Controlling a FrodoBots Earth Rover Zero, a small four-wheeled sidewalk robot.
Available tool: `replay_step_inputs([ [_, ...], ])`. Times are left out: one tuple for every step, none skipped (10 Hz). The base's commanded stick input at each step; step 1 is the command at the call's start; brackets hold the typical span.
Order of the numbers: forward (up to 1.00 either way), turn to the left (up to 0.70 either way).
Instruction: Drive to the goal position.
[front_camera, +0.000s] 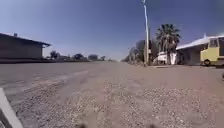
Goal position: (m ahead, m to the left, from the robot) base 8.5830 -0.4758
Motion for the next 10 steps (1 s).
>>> replay_step_inputs([
  [0.70, 0.00],
  [0.70, 0.00],
  [0.70, 0.00],
  [0.70, 0.00],
  [0.70, 0.00],
  [0.70, 0.00],
  [0.70, 0.00],
  [0.70, 0.00],
  [0.70, 0.00],
  [0.70, 0.00],
])
